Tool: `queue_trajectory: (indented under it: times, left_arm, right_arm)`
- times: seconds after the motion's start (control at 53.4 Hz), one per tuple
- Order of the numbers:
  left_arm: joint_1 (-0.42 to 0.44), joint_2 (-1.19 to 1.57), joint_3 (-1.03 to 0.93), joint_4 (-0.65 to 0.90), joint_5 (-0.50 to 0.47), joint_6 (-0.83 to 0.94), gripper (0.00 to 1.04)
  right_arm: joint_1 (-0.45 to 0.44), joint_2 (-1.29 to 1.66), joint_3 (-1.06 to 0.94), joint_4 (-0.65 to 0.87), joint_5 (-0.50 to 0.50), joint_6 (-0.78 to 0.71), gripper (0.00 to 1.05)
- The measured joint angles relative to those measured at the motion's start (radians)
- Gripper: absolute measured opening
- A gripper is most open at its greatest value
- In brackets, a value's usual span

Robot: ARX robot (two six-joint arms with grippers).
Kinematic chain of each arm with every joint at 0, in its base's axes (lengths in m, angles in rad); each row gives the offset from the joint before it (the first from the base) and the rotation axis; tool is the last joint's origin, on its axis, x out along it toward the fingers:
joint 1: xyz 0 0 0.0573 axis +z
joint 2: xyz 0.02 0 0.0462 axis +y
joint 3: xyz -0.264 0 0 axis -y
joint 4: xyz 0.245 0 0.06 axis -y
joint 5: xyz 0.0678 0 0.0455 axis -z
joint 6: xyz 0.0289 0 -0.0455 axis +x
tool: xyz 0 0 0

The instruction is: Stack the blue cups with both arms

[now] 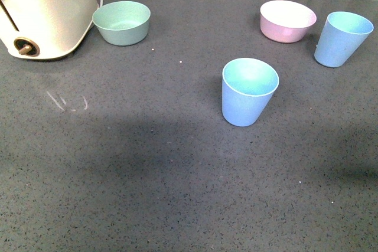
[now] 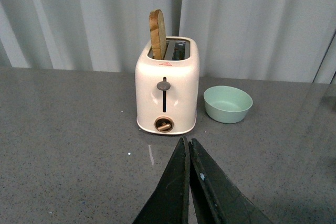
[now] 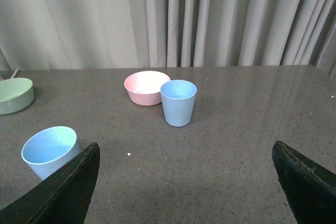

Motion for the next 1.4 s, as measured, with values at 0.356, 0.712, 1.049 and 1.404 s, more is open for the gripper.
queue_trajectory:
  times: [0.356, 0.712, 1.049, 1.404]
  left_arm:
    - [0.000, -0.213, 0.000, -0.219, 0.000, 0.000, 0.02]
    - [0.000, -0.213, 0.000, -0.222, 0.000, 0.000, 0.34]
    - [0.000, -0.214, 0.000, -0.222, 0.000, 0.000, 0.91]
    - [0.000, -0.214, 0.000, -0.222, 0.000, 0.002, 0.96]
  right_arm:
    - [0.000, 0.000, 0.000, 0.000, 0.000, 0.000, 0.96]
    - [-0.005, 0.033, 0.021, -0.063, 0.012, 0.039, 0.96]
    - [-0.181, 0.985, 0.296, 0.376, -0.121, -0.033, 0.96]
    - [-0.046, 1.731, 0.859, 0.322, -0.052, -0.291, 0.96]
